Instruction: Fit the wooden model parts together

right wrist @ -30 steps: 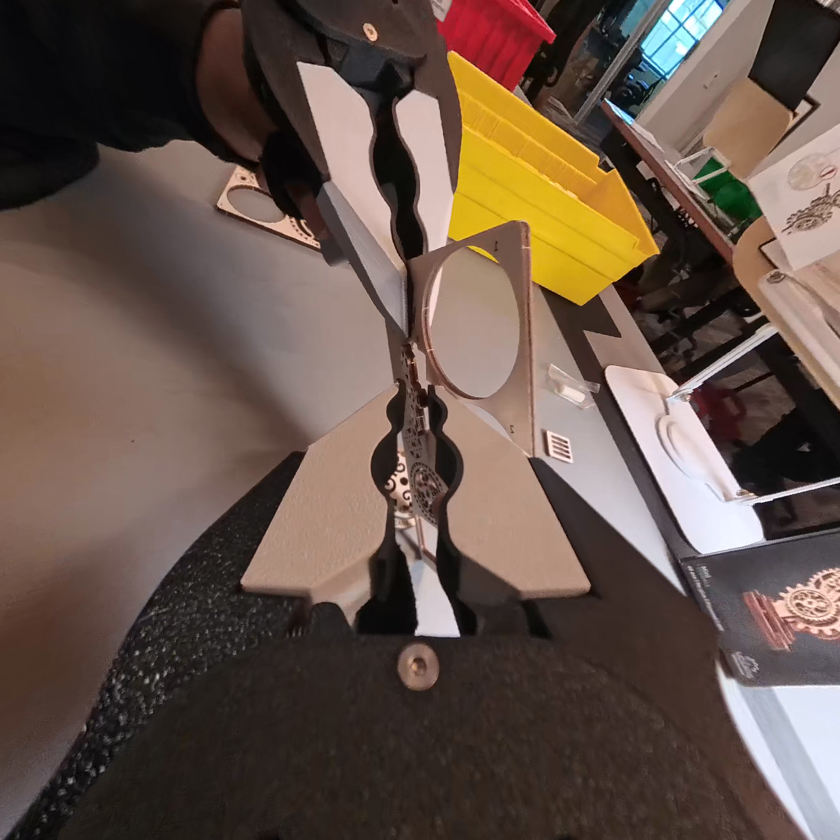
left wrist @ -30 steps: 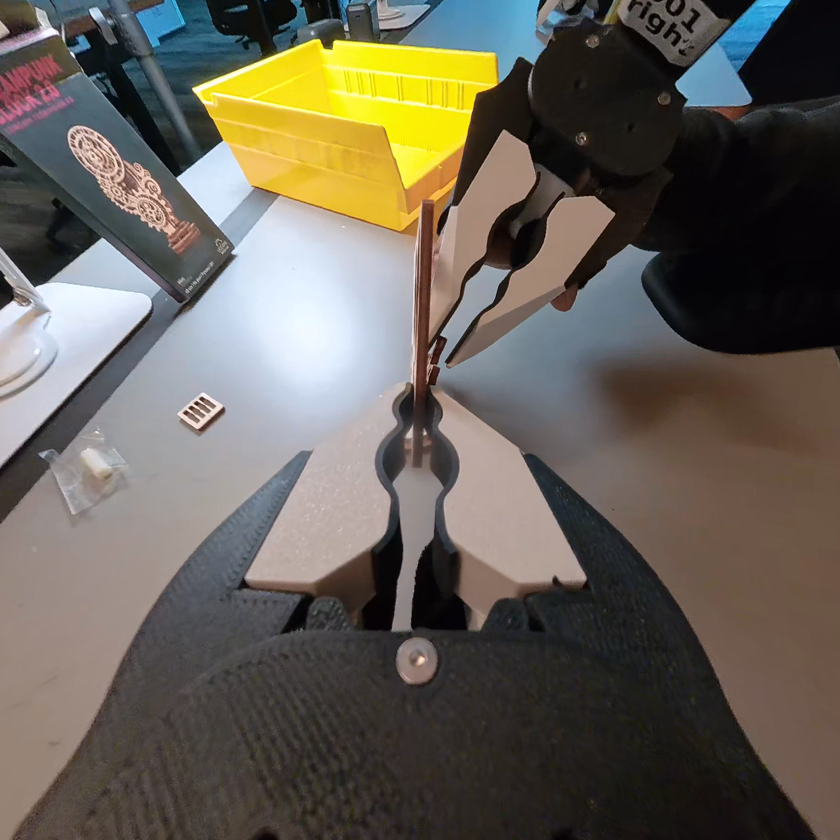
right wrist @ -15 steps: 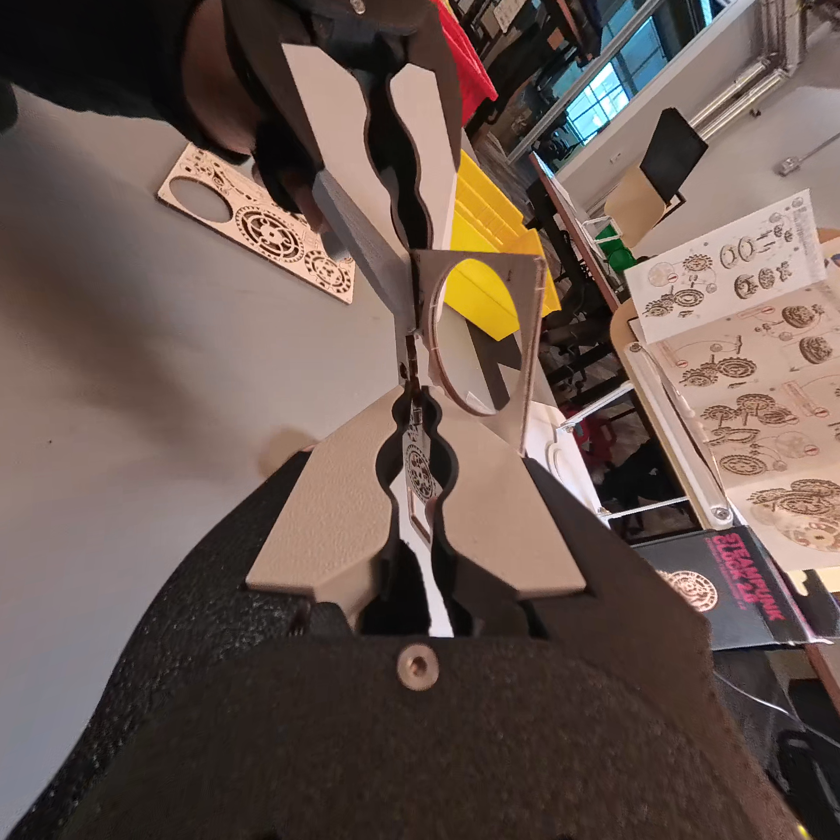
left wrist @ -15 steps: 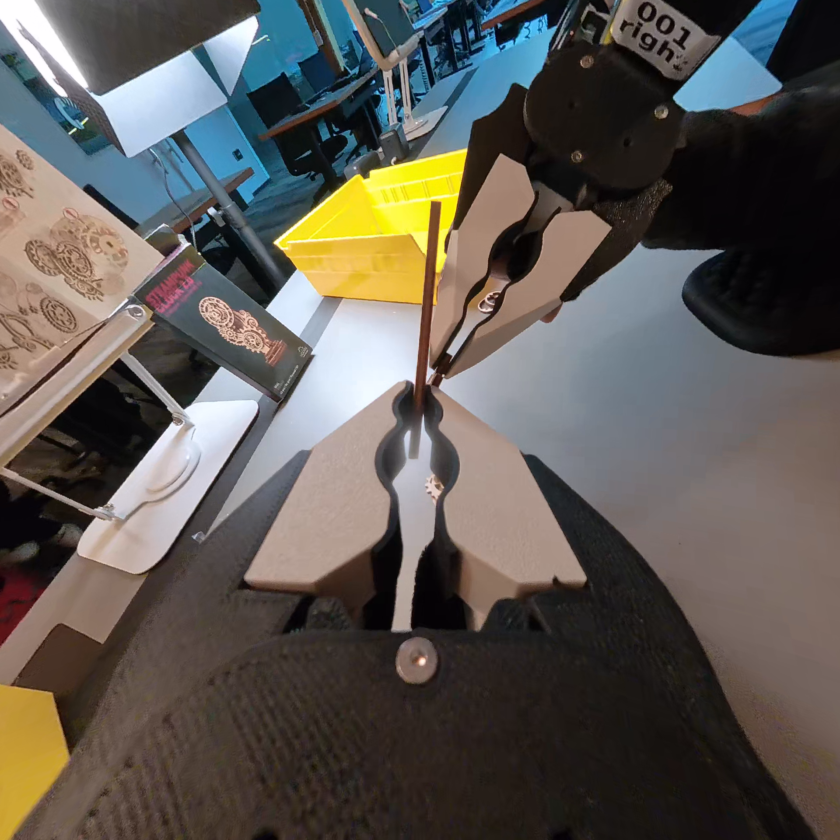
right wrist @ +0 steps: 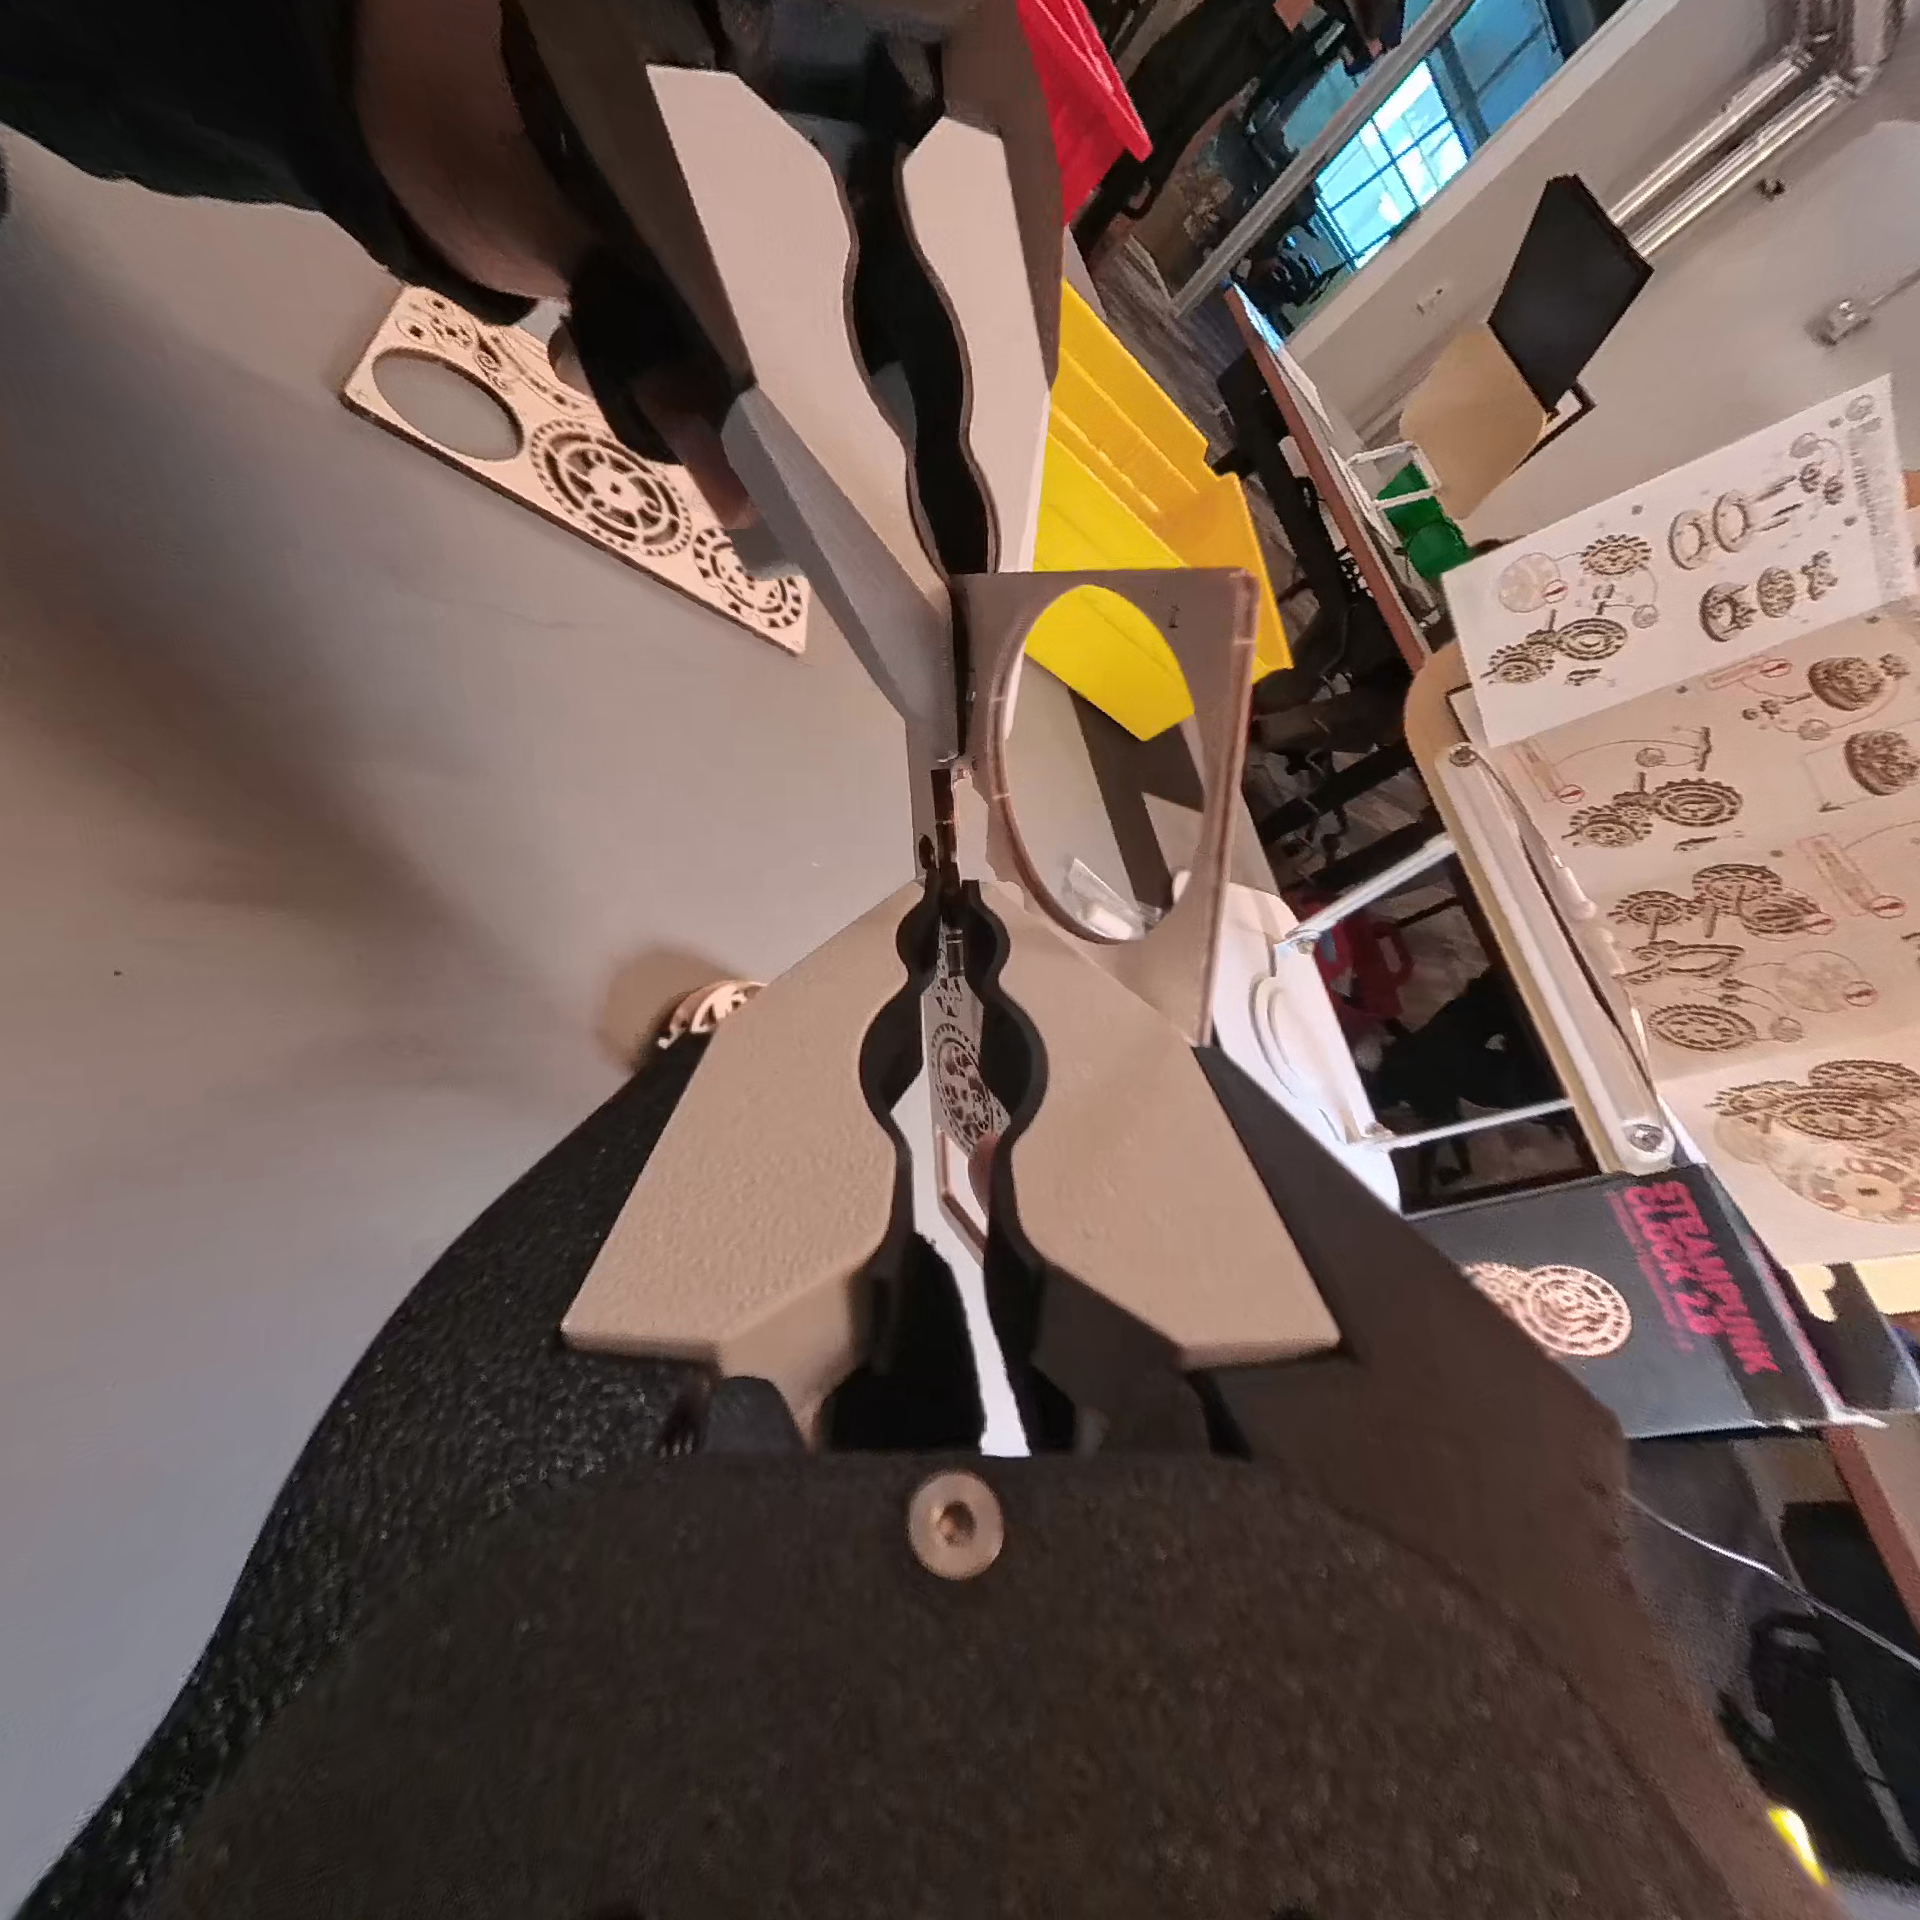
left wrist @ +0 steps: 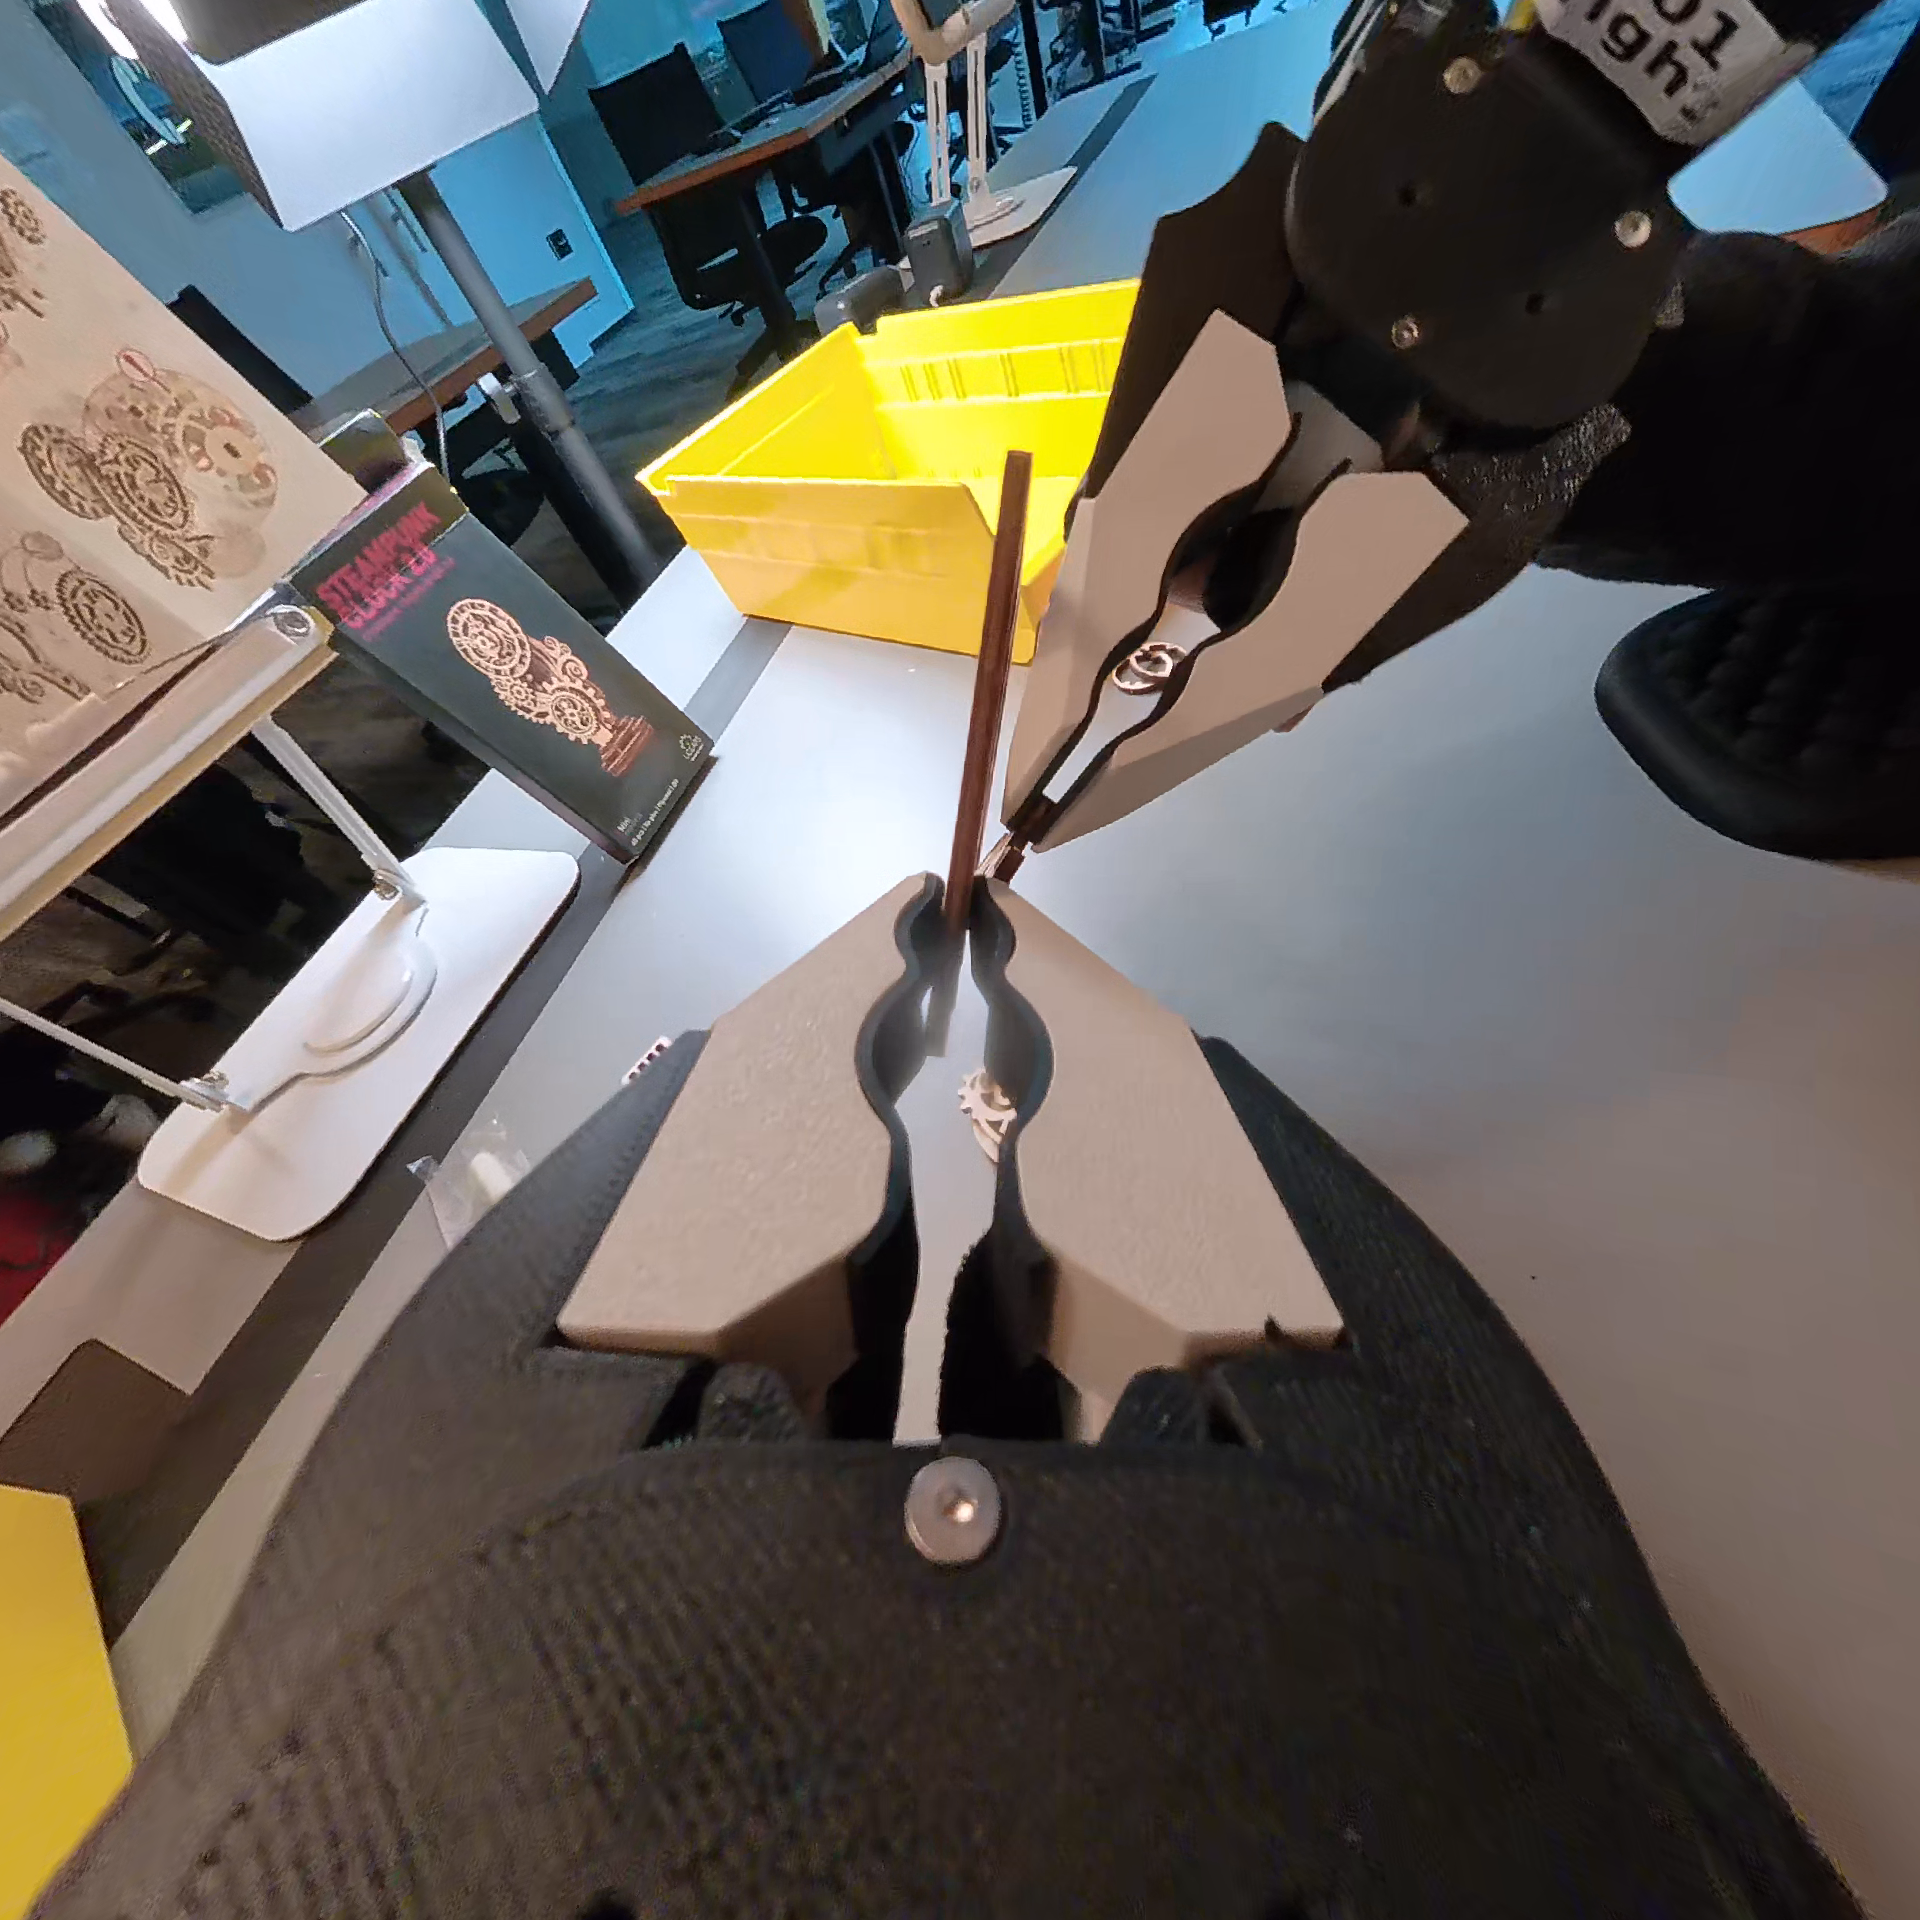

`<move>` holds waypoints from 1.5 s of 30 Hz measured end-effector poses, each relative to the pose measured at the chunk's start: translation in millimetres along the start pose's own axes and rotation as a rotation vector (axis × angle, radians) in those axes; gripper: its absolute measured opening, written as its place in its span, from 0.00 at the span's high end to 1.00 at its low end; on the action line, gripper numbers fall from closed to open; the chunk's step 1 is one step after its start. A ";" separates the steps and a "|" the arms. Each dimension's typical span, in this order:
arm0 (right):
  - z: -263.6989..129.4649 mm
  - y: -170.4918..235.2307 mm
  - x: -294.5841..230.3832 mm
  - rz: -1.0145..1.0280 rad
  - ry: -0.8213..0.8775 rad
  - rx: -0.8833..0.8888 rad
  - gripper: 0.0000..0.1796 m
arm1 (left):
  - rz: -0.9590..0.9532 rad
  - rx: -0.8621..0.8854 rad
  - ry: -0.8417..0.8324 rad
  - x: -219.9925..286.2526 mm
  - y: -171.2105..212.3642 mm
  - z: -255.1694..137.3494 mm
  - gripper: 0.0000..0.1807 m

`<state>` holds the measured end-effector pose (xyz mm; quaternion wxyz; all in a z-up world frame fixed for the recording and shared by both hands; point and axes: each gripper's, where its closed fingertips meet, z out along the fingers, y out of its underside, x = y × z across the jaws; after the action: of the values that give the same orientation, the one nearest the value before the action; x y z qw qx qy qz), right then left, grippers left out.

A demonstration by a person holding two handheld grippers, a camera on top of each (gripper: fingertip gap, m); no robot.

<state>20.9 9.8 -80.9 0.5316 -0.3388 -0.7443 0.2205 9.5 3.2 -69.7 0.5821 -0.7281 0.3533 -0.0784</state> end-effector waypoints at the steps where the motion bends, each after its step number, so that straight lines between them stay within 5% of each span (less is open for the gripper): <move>1: 0.0 -0.2 -0.1 -0.012 0.011 -0.005 1.00 | 0.001 0.003 0.003 0.6 -0.3 -0.3 0.99; 10: -4.8 -15.7 -1.2 -0.142 0.090 0.024 0.98 | 0.119 0.117 0.055 10.5 -10.4 -14.3 0.99; 29: 5.8 -22.6 -12.2 0.261 -0.121 0.168 1.00 | 0.038 0.206 0.116 6.3 -17.3 -20.9 0.99; 45: 5.2 -29.8 5.3 0.360 -0.021 0.098 1.00 | -0.151 0.170 -0.027 -22.3 -28.3 -15.0 0.99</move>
<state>6.9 -6.2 -58.7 0.4916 -0.4376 -0.6657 0.3517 -2.9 6.9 -32.9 0.6390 -0.7015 0.2817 -0.1420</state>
